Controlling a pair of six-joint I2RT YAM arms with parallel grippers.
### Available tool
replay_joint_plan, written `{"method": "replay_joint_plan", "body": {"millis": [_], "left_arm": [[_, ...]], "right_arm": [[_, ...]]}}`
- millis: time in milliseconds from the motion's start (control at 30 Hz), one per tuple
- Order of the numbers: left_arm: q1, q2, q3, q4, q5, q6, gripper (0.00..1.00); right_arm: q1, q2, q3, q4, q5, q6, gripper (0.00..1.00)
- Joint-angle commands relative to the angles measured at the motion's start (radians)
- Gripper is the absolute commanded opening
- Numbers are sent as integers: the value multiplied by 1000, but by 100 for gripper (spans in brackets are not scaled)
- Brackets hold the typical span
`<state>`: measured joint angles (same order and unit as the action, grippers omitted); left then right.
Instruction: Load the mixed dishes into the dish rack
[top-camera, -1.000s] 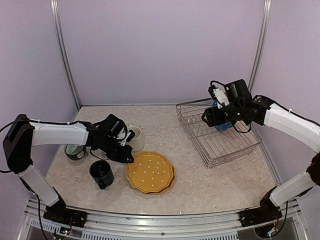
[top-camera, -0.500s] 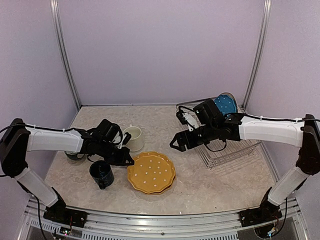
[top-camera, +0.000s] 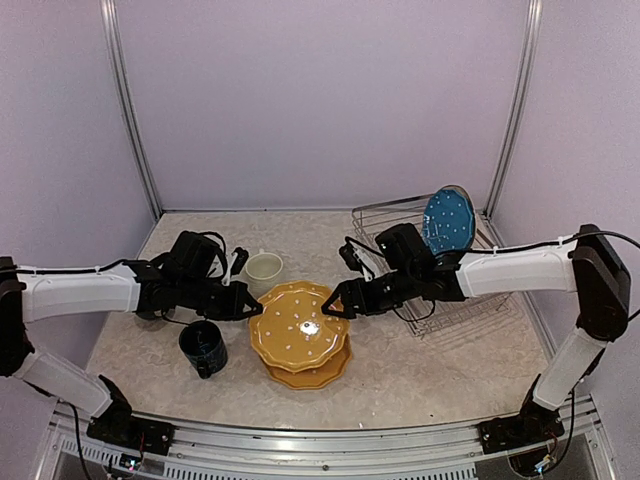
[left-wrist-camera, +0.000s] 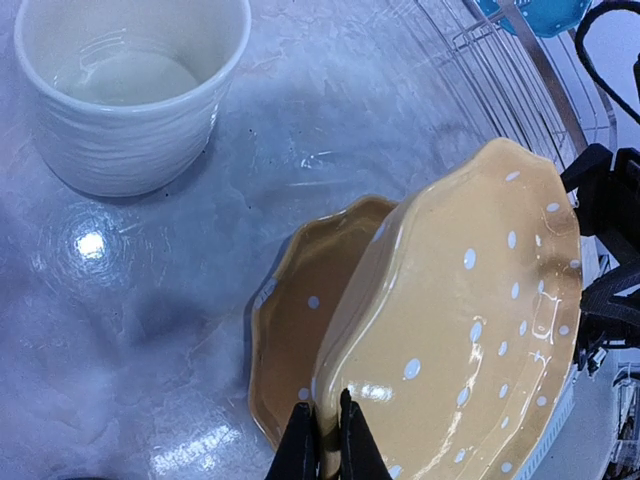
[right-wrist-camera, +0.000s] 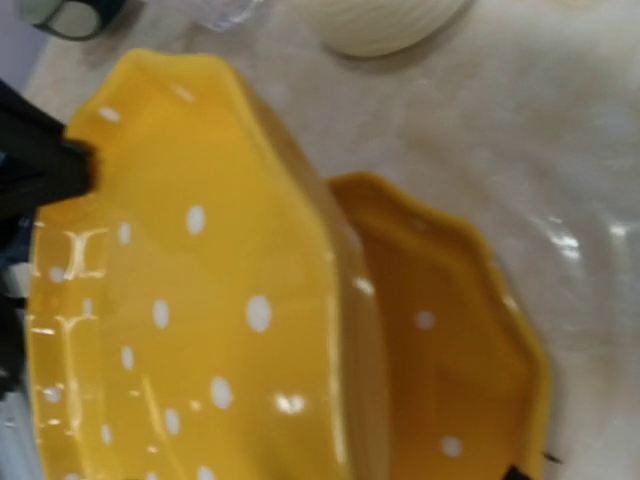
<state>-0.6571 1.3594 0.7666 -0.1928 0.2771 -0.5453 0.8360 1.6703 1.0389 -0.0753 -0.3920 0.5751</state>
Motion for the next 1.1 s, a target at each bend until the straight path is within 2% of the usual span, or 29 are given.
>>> {"method": "replay_joint_plan", "body": {"millis": [0,333,667,767,800,967,1033,1067], "left_arm": [[7,-53,1,122,15,-41,0],[7,-74,-15,144,2,-54,0],[8,-90,-38,154,-16,-46,0],[8,-83,-39,151,-21,-37,0],[8,-82,-39,149,-25,-34,0],[7,-87,-38,139,-30,-21,0],[7,-95,-37,136,-29,-15,8],[6,-100,-34,132,-30,-11,18]], "right_arm": [[10,35,-48,163,-101,105,74],[8,93,-106,336,-195,203,57],[-6,98,-122,421,-239,248,21],[-10,79,-115,425,-240,252,3],[-11,70,-110,424,-240,251,0],[-19,11,-87,415,-228,240,0],[-27,-14,-73,409,-225,235,0],[-31,-27,-66,404,-221,233,0]]}}
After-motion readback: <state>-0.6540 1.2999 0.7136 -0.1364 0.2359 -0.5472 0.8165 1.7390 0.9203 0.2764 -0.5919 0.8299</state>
